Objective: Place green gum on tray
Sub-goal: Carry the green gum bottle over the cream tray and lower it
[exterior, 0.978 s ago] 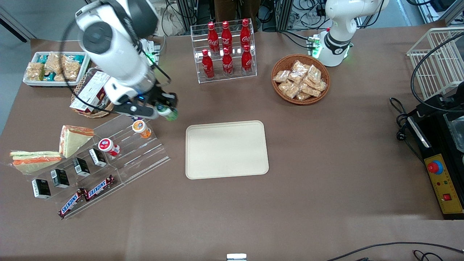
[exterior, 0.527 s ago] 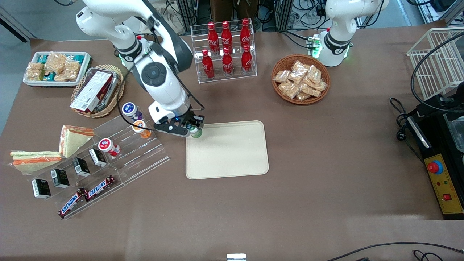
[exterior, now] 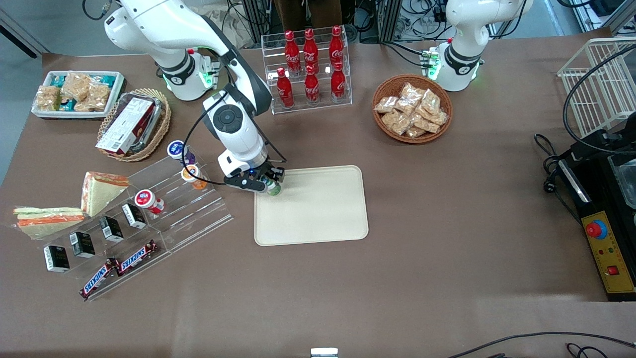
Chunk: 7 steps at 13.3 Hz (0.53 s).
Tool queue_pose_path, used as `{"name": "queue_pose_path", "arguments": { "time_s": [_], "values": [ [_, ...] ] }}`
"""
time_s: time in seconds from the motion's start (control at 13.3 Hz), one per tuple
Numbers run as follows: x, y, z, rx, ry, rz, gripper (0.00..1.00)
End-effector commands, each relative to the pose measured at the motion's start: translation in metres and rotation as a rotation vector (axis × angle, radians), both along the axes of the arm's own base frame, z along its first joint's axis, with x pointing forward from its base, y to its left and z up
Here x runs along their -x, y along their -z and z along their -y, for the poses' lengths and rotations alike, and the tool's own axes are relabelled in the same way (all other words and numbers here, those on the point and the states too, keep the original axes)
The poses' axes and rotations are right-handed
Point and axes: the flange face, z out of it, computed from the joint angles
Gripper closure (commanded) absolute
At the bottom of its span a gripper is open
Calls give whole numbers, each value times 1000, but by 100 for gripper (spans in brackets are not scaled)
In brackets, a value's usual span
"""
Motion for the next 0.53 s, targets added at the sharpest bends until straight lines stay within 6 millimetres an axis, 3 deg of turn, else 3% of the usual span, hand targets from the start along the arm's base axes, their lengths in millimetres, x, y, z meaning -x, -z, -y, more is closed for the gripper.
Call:
{"name": "queue_pose_path", "arguments": {
  "time_s": [0.0,0.08,0.45],
  "values": [
    [3,11,-1,-5,13,12,20],
    [3,13,-1,-5,14,11,1],
    [0,9,-1,-7,16,15,1]
  ]
}}
